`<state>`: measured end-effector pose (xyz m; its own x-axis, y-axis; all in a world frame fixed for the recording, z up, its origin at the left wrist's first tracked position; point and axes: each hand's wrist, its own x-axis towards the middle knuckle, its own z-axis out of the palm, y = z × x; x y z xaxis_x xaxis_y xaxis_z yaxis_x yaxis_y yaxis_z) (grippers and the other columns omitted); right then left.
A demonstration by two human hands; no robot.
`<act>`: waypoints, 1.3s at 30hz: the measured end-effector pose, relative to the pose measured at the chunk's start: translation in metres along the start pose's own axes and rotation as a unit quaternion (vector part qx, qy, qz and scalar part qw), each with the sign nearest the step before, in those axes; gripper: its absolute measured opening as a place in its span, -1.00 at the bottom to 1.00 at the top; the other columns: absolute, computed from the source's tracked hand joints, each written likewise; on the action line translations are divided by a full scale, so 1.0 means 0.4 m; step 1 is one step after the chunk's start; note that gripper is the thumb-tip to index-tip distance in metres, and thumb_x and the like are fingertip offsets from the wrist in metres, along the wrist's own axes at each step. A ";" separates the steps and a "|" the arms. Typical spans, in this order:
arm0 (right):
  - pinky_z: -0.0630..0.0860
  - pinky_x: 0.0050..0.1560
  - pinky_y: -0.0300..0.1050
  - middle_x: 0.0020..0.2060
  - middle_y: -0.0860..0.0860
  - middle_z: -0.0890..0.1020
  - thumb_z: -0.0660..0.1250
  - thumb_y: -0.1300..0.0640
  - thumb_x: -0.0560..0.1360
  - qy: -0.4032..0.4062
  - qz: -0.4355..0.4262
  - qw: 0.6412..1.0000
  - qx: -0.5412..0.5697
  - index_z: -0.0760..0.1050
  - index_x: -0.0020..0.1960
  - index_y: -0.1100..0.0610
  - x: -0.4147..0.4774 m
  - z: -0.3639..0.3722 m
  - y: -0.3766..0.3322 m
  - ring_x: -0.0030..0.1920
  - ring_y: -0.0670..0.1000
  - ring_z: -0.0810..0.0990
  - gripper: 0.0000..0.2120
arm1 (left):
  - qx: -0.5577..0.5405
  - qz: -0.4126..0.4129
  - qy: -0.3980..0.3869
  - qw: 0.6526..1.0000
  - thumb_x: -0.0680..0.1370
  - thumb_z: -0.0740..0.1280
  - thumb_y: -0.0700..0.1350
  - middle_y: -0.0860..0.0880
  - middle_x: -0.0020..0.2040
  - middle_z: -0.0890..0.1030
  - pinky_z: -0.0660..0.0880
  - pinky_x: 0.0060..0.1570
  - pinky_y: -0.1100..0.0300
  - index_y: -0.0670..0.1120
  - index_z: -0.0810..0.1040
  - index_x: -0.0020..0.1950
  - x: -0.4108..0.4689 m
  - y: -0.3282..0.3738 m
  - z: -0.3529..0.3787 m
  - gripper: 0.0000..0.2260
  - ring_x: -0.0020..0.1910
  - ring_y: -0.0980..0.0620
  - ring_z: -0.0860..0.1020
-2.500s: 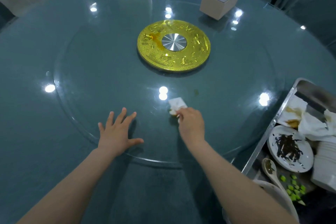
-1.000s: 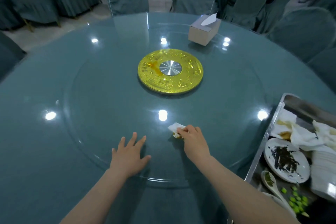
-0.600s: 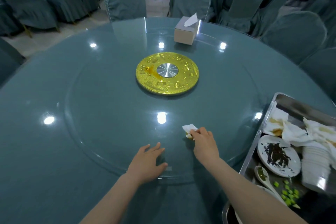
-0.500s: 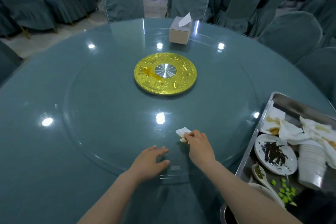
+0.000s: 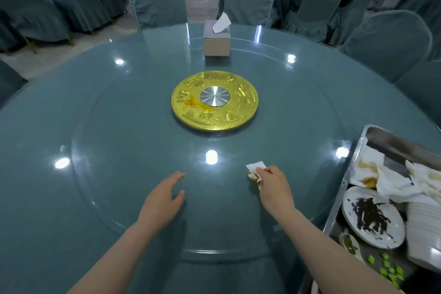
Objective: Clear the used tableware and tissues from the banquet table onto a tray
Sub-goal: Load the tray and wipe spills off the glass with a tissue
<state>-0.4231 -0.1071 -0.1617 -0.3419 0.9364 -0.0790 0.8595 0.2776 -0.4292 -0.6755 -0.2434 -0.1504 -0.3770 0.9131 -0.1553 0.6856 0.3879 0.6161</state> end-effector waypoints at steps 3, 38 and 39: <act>0.33 -0.20 -0.19 0.01 0.04 0.45 0.15 0.37 0.50 0.018 0.009 1.000 0.004 0.53 0.11 0.20 0.060 0.015 -0.005 -0.04 0.05 0.39 -0.73 | 0.022 -0.004 0.020 1.000 0.55 0.32 -0.11 0.06 0.52 0.23 0.15 0.41 0.19 0.02 0.28 0.49 0.059 -0.031 -0.021 -0.49 0.49 0.10 0.21; 0.20 -0.46 -0.20 0.13 0.16 0.46 0.32 0.40 0.45 0.070 0.102 0.991 0.040 0.59 0.08 0.29 0.656 0.072 -0.237 -0.02 0.14 0.55 -0.77 | 0.137 0.054 0.039 0.988 0.51 0.38 0.01 0.18 0.08 0.59 0.44 0.10 0.17 0.32 0.48 0.05 0.478 -0.208 -0.240 -0.78 -0.01 0.18 0.56; 0.24 -0.42 -0.19 0.13 0.16 0.45 0.28 0.39 0.47 0.078 0.097 0.992 0.032 0.59 0.09 0.29 0.658 0.072 -0.239 -0.06 0.12 0.52 -0.77 | 0.147 0.057 0.039 0.987 0.49 0.40 0.05 0.09 0.24 0.54 0.38 0.23 0.15 0.21 0.49 0.22 0.502 -0.212 -0.241 -0.69 0.14 0.11 0.52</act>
<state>-0.6061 0.1068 -0.1675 -0.1059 0.9940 -0.0278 0.8759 0.0800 -0.4758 -0.8693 -0.1051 -0.1593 -0.3271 0.9445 -0.0307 0.8724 0.3143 0.3743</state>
